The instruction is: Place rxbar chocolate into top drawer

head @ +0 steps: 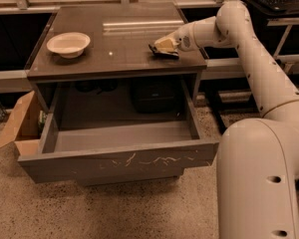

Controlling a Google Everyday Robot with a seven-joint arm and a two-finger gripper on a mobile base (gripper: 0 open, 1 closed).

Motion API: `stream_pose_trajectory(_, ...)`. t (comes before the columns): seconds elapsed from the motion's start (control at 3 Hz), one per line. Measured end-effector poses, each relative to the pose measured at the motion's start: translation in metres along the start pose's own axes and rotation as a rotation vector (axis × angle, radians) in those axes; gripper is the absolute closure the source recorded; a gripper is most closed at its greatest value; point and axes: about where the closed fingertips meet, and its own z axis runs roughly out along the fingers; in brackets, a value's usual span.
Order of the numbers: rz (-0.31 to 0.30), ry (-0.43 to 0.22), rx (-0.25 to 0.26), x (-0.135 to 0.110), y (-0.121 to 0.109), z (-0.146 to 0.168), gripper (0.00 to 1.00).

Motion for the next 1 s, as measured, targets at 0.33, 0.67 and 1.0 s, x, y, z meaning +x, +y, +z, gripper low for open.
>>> stream_pose_trajectory(0.33, 0.000, 0.000, -0.002, -0.0014, 0.0005, 0.0002, 0.65)
stream_pose_trajectory(0.67, 0.001, 0.002, -0.007, -0.0021, 0.0009, 0.0009, 0.42)
stream_pose_trajectory(1.0, -0.006, 0.017, -0.009, -0.0001, 0.0002, 0.0017, 0.19)
